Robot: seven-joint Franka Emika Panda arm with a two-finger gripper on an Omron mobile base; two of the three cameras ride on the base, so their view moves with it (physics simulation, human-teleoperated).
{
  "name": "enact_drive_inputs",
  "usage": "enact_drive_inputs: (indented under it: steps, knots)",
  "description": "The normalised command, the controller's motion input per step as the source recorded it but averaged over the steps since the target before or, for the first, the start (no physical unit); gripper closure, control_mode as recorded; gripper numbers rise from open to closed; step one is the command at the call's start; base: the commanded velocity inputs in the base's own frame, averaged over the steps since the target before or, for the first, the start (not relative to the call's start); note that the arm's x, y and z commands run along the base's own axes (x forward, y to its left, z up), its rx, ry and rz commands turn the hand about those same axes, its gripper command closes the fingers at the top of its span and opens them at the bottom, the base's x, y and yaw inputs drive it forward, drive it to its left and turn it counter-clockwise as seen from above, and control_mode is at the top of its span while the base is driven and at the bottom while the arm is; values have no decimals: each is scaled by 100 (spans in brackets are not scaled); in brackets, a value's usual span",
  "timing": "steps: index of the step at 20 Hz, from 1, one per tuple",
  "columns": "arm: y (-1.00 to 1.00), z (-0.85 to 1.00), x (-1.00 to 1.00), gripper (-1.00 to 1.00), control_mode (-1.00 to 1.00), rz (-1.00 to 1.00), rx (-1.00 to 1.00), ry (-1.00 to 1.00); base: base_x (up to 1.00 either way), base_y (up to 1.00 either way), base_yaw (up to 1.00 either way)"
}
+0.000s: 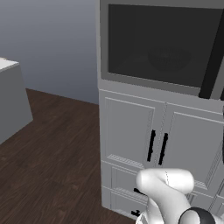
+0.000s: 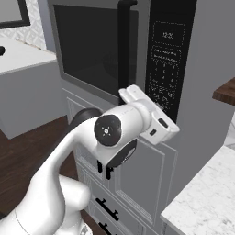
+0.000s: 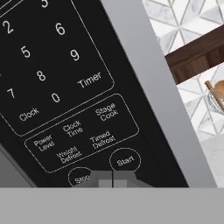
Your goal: Pick the lemon from the sink and place it in the bowl. Then pick the bowl and place it in the microwave. Then close the microwave door and press the start button.
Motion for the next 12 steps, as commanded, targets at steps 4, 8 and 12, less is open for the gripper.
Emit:
enact_drive_inputs:
  steps: [4,8,12]
  knots:
    - [-19,-1,14,100,-100,0,0,0,0,0,0]
    - [-14,-5,30,100,-100,0,0,0,0,0,0]
    - [-16,-30,89,100,-100,10,0,7,0,0,0]
